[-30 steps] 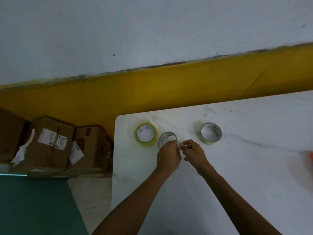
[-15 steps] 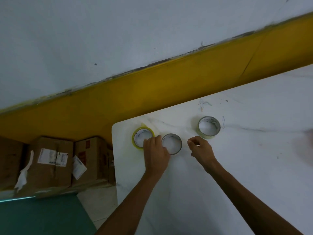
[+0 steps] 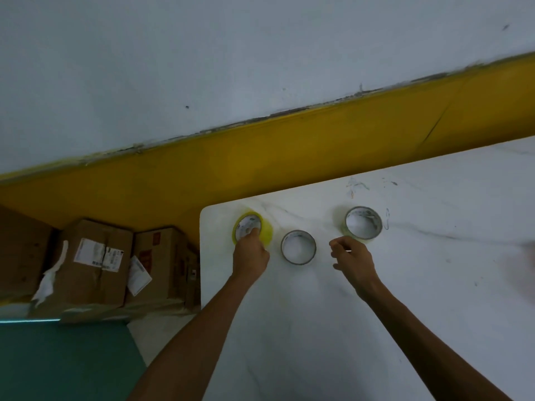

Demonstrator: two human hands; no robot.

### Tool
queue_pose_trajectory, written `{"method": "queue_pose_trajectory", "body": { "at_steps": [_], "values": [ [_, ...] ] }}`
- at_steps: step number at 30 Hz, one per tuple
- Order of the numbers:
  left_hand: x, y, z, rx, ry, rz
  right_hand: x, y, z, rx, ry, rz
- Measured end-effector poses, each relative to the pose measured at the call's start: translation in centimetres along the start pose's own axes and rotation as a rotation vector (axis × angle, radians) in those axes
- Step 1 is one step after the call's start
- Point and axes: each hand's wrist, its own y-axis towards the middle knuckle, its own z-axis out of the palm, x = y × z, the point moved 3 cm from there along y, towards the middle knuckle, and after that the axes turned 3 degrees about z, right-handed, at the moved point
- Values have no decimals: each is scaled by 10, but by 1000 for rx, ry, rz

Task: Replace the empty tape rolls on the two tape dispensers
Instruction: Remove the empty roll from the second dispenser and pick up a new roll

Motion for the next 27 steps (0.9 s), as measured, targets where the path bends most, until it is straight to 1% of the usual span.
{"method": "queue_pose_trajectory", "body": {
  "at_steps": [3, 5, 9, 11, 14, 17, 20, 23, 27],
  "values": [
    [-18, -4, -27, -70, -264, -57, 29, -9, -4, 6, 32, -85],
    [-35, -11, -45, -84, -389, -51, 54, -17, -3, 28, 60, -154],
    [-78, -36, -78, -42, -661, -9, 103, -39, 4, 64, 80, -322],
    [-100, -46, -88, -7, -742, 38, 122, -50, 5, 65, 83, -368],
    [-125, -59, -98, 55, -810, 95, 135, -64, -5, -42, 64, -451],
    [-139, -68, -99, 94, -854, 95, 135, -77, -23, -109, 52, -481],
    [-153, -76, -92, 119, -881, 62, 124, -89, -43, -117, 51, -477],
    [-172, -87, -79, 132, -869, 26, 107, -102, -63, -165, 65, -441],
    [-202, -103, -61, 139, -831, 36, 83, -120, -94, -212, 120, -410]
  ]
}}
